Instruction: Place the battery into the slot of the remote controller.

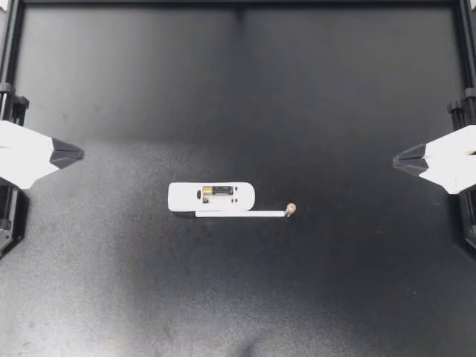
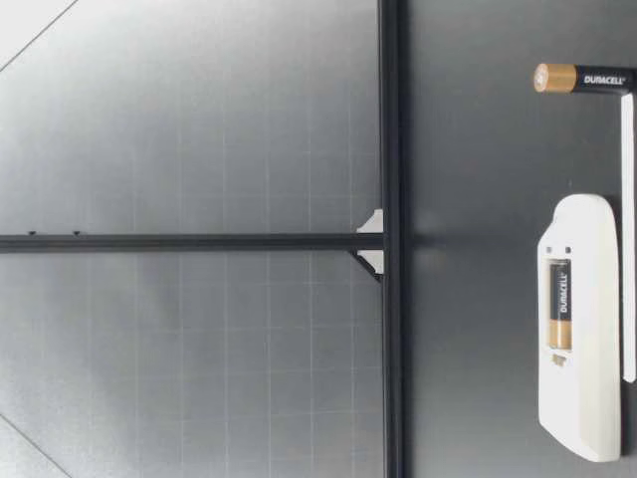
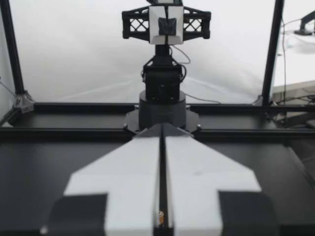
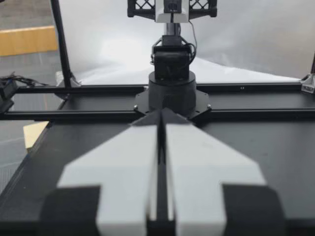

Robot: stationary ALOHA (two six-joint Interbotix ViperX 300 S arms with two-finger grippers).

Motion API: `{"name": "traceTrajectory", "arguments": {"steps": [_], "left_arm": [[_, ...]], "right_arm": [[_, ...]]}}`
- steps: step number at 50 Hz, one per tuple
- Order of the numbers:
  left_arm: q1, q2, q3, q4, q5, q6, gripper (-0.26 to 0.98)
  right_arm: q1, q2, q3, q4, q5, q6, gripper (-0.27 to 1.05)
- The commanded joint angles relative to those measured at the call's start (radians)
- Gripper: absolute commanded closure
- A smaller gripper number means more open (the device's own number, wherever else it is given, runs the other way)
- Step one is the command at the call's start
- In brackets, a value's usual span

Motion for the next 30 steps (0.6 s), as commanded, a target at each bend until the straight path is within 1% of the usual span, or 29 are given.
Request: {"name": "traceTrajectory", "arguments": {"steps": [1,4,7,14,30], "left_arm": [[0.008,0.006,-0.015,-0.002,-0.008,0.006,0.87],[0.006,0.006,-0.018,-0.002,-0.008,0.008,0.89],[0.008,0.006,-0.021,0.000,-0.006,0.008,0.90],[0.008,0.009,-0.021,0.000,-0.008,0.008,0.90],[0.008,0.018,-0.012,0.000,-0.008,0.005,0.90]], "right_arm": [[-0.003,0.006,-0.021,0.005,-0.012,0.008,0.96],[-0.002,0.017,-0.034,0.008,-0.006,0.014,0.96],[-0.002,0.034,-0.052,0.006,0.002,0.029,0.96],[-0.008,0.120,-0.106,0.006,0.066,0.043,0.96],[-0.055,0.373,-0.305,0.003,0.437,0.041,0.96]]}}
